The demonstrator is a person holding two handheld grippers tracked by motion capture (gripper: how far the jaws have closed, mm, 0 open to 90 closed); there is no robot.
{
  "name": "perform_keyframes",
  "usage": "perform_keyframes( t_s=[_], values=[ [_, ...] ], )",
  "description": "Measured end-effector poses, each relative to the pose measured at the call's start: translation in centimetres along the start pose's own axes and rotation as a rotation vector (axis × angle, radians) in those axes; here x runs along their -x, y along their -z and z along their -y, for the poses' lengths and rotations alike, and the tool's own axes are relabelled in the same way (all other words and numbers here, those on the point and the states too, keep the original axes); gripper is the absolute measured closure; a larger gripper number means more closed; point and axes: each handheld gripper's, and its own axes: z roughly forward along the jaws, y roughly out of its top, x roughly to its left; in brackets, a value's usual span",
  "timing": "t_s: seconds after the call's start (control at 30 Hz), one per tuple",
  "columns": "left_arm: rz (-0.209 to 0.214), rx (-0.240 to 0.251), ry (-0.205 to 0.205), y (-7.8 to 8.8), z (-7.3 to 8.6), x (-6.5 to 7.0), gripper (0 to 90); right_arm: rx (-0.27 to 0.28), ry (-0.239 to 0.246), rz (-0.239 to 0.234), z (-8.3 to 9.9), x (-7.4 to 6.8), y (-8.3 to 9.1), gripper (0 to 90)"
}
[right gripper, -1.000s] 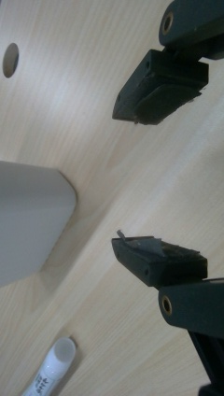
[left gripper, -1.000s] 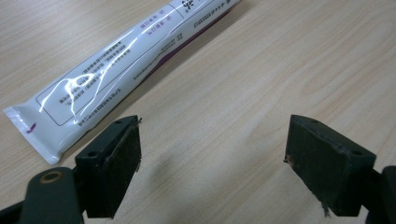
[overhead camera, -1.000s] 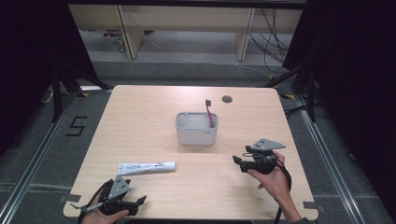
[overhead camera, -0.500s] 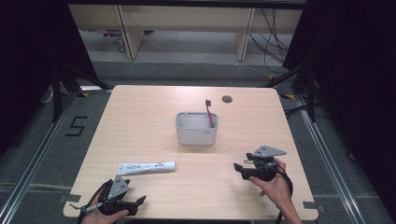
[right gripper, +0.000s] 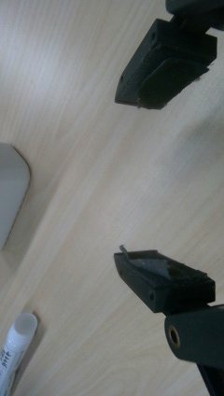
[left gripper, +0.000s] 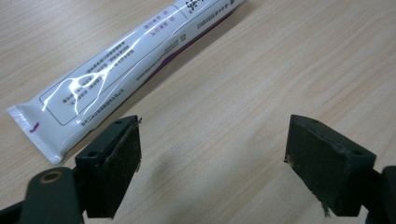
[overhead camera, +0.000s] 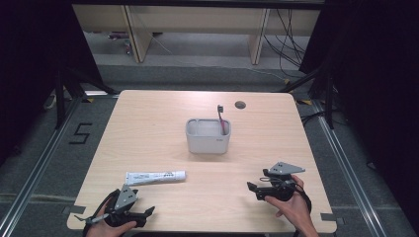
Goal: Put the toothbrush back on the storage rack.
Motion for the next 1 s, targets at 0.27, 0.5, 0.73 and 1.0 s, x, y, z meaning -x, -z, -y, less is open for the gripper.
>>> perform_keyframes(
  t_s=[0.27, 0.5, 0.73, 1.0],
  values=[
    [0.002, 0.016, 0.011, -0.2, 0.0, 0.1, 17.7, -0.039, 0.004, -0.030, 1.2, -0.6, 0.3, 18.9],
    [0.008, 0.015, 0.011, -0.2, 0.0, 0.1, 17.7, -0.048, 0.041, -0.032, 2.0, -0.9, 0.6, 16.8],
    [0.006, 0.015, 0.014, -0.2, 0.0, 0.1, 17.7, -0.067, 0.013, -0.046, 2.8, -1.5, 1.2, 16.8],
    [0.008, 0.001, -0.010, -0.1, 0.0, 0.0, 17.7, -0.064, 0.043, -0.042, 3.5, -1.5, 1.6, 16.9]
  ],
)
